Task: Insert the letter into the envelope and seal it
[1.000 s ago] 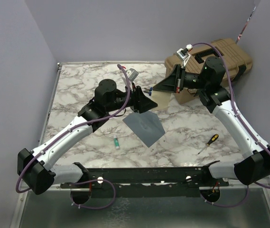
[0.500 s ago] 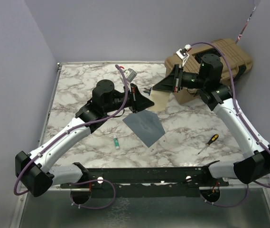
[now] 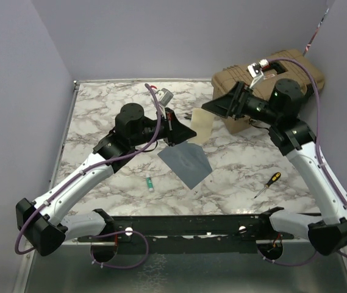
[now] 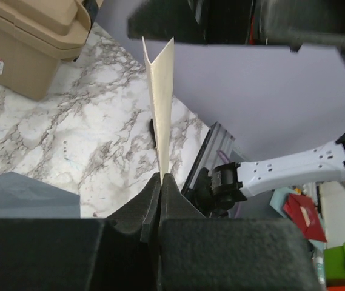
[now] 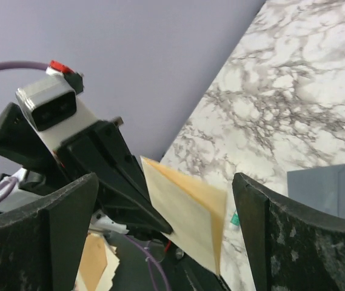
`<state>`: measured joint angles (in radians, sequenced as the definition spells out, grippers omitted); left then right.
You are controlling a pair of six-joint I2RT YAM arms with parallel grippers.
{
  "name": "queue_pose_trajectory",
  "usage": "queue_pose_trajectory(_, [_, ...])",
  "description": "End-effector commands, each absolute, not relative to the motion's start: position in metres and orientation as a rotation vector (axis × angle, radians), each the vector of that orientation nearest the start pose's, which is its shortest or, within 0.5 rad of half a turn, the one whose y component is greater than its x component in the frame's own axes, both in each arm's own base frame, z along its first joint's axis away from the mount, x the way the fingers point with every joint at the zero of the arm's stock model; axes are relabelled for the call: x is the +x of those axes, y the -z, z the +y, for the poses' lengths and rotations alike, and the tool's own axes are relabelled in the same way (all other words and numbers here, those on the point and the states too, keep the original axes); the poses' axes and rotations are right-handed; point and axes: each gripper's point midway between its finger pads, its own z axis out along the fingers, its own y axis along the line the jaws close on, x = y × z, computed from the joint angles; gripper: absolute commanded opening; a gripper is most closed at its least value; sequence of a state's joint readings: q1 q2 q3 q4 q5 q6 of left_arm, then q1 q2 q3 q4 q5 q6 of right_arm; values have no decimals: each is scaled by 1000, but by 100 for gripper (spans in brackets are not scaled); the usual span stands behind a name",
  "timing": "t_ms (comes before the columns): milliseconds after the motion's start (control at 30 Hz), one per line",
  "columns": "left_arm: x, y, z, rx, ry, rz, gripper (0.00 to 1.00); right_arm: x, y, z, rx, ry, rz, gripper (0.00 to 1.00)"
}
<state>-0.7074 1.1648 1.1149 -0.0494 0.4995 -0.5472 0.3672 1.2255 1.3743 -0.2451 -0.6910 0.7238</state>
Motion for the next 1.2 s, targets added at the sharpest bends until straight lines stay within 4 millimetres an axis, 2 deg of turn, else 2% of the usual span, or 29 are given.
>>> queue_pose_trajectory(0, [217, -390, -322, 451, 1419, 1663, 0, 272, -416, 234, -111, -1347, 1698, 96])
queue_pose_trajectory(133, [212, -416, -324, 377, 1556, 1554, 0, 248, -410, 249, -212, -1547, 1665, 96])
queue_pose_trajectory(200, [210, -427, -323, 362, 1592, 1506, 0, 236, -419, 251, -250, -1634, 1603, 92])
queue_pose_trajectory(267, [210, -433, -321, 351, 1588, 1488, 0, 226, -430, 250, -273, -1676, 1541, 83])
queue_pose_trajectory(300, [210, -434, -320, 344, 1585, 1482, 0, 222, -435, 249, -280, -1685, 1521, 72])
queue_pose_trajectory(367, [211, -435, -319, 340, 1583, 1475, 0, 220, -440, 247, -268, -1695, 1502, 58])
queue_pose_trajectory(500, [208, -436, -321, 356, 1600, 1476, 0, 218, -448, 247, -275, -1714, 1470, 40])
queue_pose_trajectory(533, [207, -435, -322, 371, 1604, 1474, 0, 217, -449, 248, -285, -1718, 1466, 37])
queue_pose_trajectory(667, [204, -436, -320, 393, 1590, 1460, 0, 216, -452, 251, -330, -1747, 1453, 35])
queue_pose_trajectory(733, [204, -437, -320, 397, 1588, 1460, 0, 215, -452, 253, -350, -1754, 1451, 31])
queue_pose_trajectory(867, [205, -436, -321, 401, 1588, 1464, 0, 214, -453, 253, -365, -1751, 1454, 2])
queue_pose_trajectory(967, [209, -424, -322, 387, 1559, 1517, 1, 223, -447, 251, -330, -1684, 1495, 0])
queue_pose_trajectory(1000, [213, -417, -320, 374, 1520, 1551, 10, 231, -441, 250, -293, -1632, 1536, 0])
queue_pose_trajectory(1033, [220, -404, -318, 357, 1462, 1601, 23, 241, -430, 248, -254, -1565, 1599, 0])
queue_pose_trajectory(1067, [227, -391, -315, 321, 1405, 1657, 42, 250, -418, 245, -222, -1495, 1658, 0])
queue_pose_trajectory(1133, [242, -355, -304, 217, 1277, 1801, 81, 267, -378, 237, -156, -1339, 1819, 0])
queue_pose_trajectory(1167, [250, -338, -297, 152, 1208, 1864, 89, 275, -357, 232, -125, -1255, 1890, 0])
